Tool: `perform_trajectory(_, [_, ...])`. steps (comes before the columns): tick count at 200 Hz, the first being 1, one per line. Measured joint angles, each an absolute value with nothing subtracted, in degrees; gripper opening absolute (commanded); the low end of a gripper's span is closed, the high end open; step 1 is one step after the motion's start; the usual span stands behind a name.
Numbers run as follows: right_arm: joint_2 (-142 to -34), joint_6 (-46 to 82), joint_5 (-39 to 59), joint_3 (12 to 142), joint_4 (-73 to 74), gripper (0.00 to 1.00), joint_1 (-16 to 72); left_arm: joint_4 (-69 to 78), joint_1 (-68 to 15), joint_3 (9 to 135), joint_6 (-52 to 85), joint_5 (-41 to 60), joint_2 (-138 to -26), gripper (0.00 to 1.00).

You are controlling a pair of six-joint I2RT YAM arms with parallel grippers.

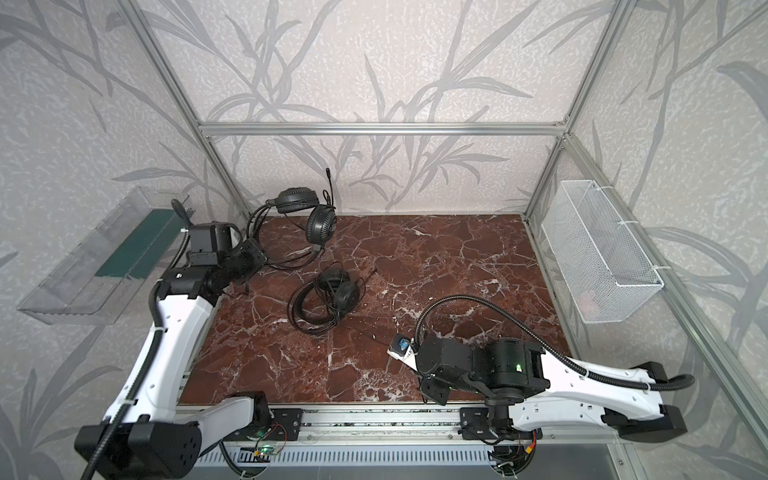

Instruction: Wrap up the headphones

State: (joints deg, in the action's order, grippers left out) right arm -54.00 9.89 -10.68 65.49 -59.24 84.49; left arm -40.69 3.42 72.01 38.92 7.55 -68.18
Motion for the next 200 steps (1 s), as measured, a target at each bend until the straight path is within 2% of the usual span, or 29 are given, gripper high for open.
perform_trajectory(28, [-59.4,8.0,-12.9,74.3,-64.6,0.00,89.8,-42.3,0.0,72.2,35.0,1.6,-72.2,0.00])
perform_trajectory(50, [-62.7,5.0,-16.2,84.0,-70.0,0.00,90.0,-43.9,-7.7,72.5,30.0,-4.0,-74.4,0.00])
perform_trajectory(91, [-68.0,-3.9,-25.1,98.6,-76.3,0.00,90.1,-46.3,-19.4,72.5,22.2,-8.1,-77.3,0.00])
perform_trajectory(114, [-68.7,-9.6,-28.9,101.3,-77.5,0.00,88.7,-47.0,-24.7,72.2,18.1,-11.1,-77.1,0.00])
perform_trajectory(138, [-68.1,-14.6,-29.2,103.0,-77.5,0.00,83.0,-46.8,-30.2,70.5,14.5,-12.2,-75.6,0.00])
perform_trajectory(200, [-65.6,-20.7,-30.1,101.6,-76.2,0.00,80.9,-47.2,-41.7,62.4,8.8,-7.9,-67.3,0.00])
